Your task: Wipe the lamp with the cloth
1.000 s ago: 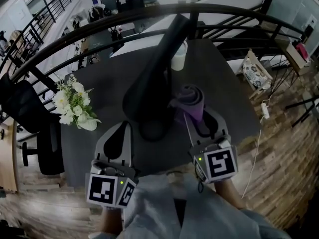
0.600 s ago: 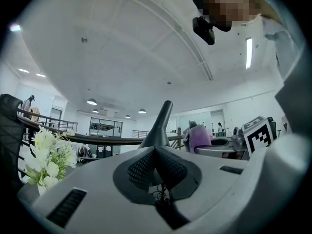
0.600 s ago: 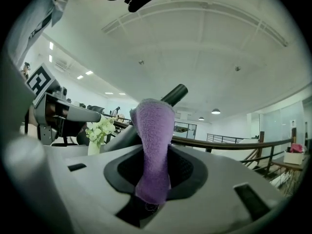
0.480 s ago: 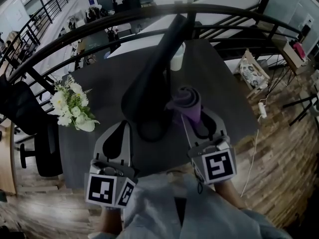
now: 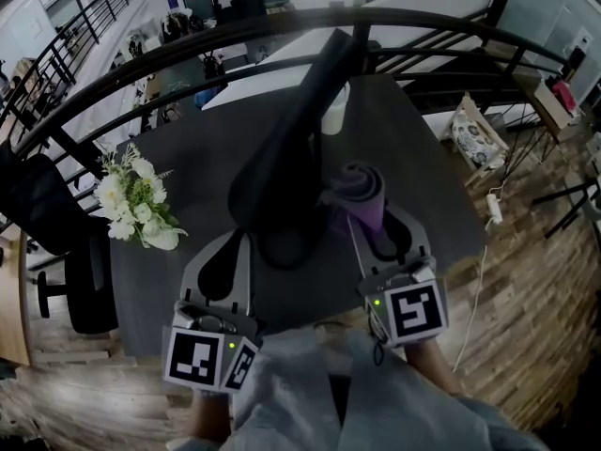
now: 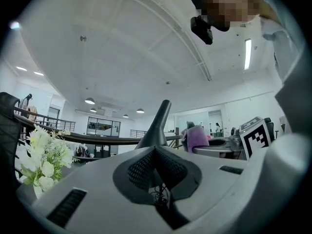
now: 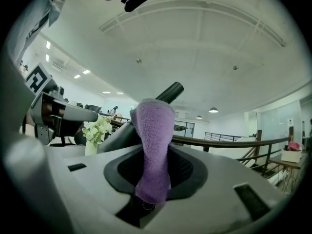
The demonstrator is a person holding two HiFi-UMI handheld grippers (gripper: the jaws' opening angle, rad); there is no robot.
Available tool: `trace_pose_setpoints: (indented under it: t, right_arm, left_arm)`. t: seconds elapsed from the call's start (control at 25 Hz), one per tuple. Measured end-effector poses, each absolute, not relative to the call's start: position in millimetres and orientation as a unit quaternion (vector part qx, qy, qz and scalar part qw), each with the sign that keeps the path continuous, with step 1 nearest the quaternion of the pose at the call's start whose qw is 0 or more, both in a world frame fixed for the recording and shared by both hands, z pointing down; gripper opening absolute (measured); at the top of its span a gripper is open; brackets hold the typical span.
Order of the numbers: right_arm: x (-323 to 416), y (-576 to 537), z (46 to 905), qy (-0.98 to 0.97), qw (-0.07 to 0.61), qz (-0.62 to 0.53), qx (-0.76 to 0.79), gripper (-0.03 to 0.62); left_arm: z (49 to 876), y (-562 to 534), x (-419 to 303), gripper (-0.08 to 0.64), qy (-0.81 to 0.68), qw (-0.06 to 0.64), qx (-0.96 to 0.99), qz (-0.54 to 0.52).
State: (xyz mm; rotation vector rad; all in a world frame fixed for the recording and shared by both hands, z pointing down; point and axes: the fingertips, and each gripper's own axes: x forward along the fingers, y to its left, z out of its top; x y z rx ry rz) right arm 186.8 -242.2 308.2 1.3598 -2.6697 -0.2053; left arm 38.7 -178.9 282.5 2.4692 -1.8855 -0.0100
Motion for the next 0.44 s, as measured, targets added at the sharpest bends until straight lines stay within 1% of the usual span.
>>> trace_pose_setpoints:
  t: [0.44]
  right_arm:
    - [186.4, -240.2, 317.7, -0.887, 0.075, -0.058, 0.452, 0.112]
  left_arm:
    - [285.7, -178.4, 36.5, 0.005, -0.609, 0.019, 0.793, -0.002]
